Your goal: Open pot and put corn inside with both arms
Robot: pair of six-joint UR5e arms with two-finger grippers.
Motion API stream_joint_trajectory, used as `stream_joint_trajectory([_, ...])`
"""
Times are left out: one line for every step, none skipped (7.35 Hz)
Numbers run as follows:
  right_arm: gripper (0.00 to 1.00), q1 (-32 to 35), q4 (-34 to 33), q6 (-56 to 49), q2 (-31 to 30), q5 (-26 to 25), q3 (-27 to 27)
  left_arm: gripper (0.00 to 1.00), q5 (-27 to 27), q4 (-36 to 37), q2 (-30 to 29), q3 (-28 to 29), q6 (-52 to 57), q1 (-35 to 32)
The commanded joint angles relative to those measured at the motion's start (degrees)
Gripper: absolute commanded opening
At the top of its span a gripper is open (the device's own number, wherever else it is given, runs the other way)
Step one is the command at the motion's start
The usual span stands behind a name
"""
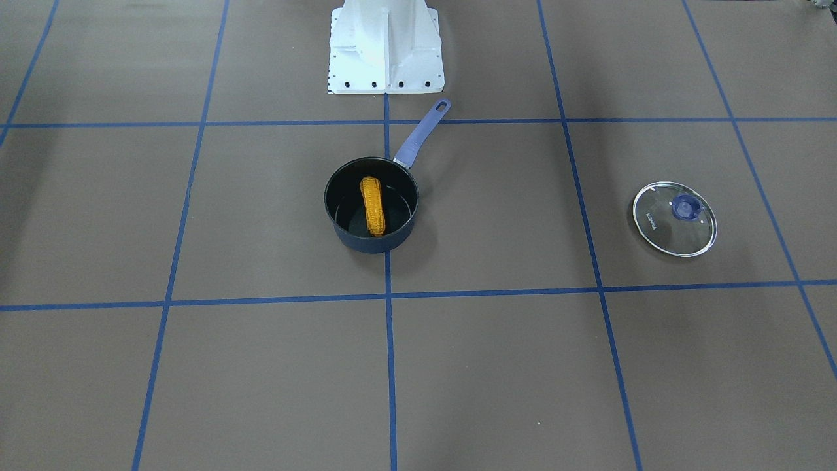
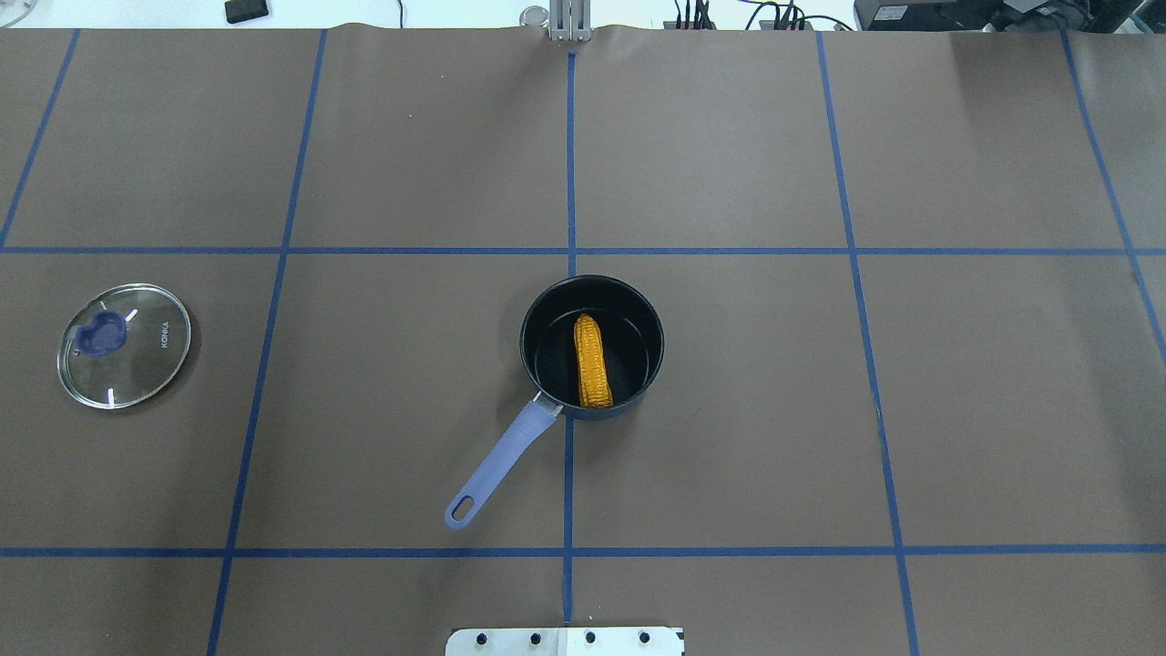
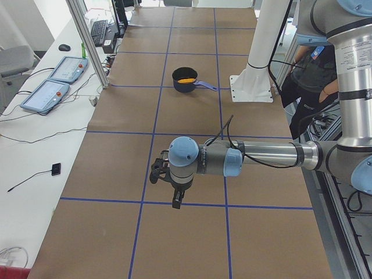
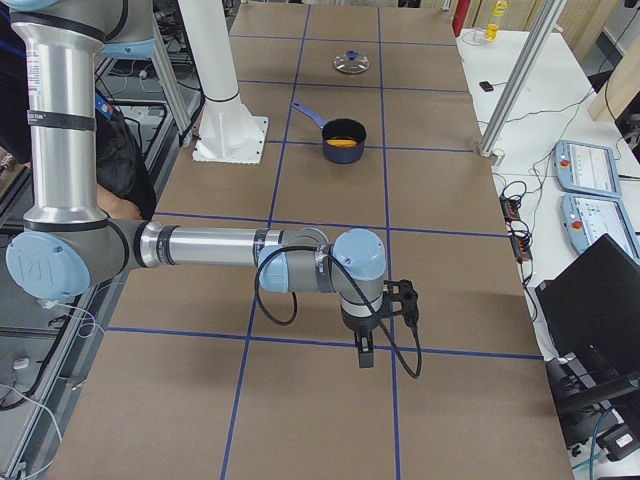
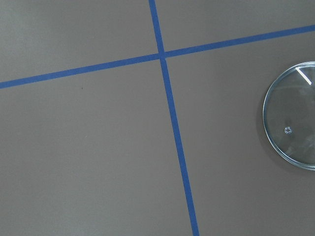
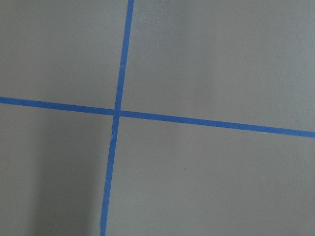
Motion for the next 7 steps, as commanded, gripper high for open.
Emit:
stream_joint_trajectory([1.0, 0.0, 0.0, 0.0, 0.0, 0.0, 0.1, 0.99, 0.0, 0.0, 0.0, 0.0, 0.0, 0.0])
stream_joint_trajectory([1.0, 0.0, 0.0, 0.0, 0.0, 0.0, 0.1, 0.99, 0.0, 0.1, 0.0, 0.0, 0.0, -0.1])
stream_joint_trajectory([1.0, 0.0, 0.0, 0.0, 0.0, 0.0, 0.1, 0.99, 0.0, 0.0, 0.0, 0.0, 0.0, -0.1])
stream_joint_trajectory([1.0, 0.0, 0.0, 0.0, -0.1, 0.0, 0.1, 0.99, 0.0, 0.1, 0.1, 0.0, 0.0, -0.1])
stream_joint_trajectory([1.0, -0.1, 0.0, 0.0, 0.0, 0.0, 0.1, 0.99, 0.0, 0.1, 0.6, 0.0, 0.0, -0.1])
stream_joint_trajectory([1.0, -0.1, -0.1, 0.0, 0.0, 0.0, 0.1, 0.99, 0.0, 0.1, 0.6, 0.0, 0.0, -0.2])
stream_joint_trajectory([1.0, -0.2, -0.1, 0.0, 0.0, 0.0, 0.1, 0.99, 0.0, 0.1, 0.7, 0.0, 0.0, -0.2])
